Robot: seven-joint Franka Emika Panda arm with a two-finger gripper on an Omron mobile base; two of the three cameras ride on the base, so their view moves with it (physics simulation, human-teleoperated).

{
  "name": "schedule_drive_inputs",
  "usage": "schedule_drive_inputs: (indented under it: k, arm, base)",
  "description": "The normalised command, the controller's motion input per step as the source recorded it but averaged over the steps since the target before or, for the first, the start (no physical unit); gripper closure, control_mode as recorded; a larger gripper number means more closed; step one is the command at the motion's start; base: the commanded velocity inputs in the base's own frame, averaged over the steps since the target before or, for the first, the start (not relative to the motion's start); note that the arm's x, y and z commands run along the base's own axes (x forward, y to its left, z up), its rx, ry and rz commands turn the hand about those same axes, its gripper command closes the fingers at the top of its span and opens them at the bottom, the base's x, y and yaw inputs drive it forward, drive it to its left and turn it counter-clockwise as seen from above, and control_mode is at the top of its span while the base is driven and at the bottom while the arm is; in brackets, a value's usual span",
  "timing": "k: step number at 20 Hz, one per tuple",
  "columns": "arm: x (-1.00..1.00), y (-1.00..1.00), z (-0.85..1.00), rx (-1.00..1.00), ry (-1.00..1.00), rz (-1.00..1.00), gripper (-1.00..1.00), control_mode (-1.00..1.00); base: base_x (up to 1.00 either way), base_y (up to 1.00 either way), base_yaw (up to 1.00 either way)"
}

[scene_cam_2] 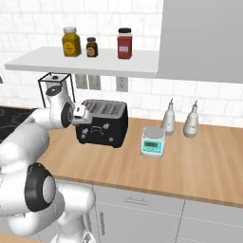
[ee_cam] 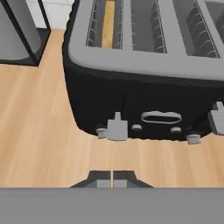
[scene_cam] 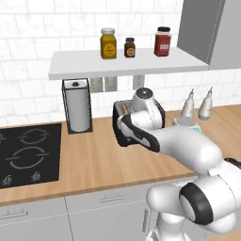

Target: Start the toaster. Once the lever pops up, take the bread to the plate on the dining counter.

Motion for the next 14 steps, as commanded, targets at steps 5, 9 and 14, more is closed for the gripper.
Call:
schedule_drive_inputs:
  k: [5, 9, 14]
  arm:
    - [-0.29, 0.0, 1.0, 0.0, -0.1, 0.0, 1.0, -1.0]
    - [-0.02, 0.21, 0.63, -0.03, -0.1, -0.04, 1.0, -1.0]
    - [0.17, 0.29, 0.14, -0.05, -0.09, -0.11, -1.0, -1.0]
  base:
    - [0.0, 0.0, 0.0]
    - [0.0, 0.0, 0.0]
    - [0.0, 0.0, 0.0]
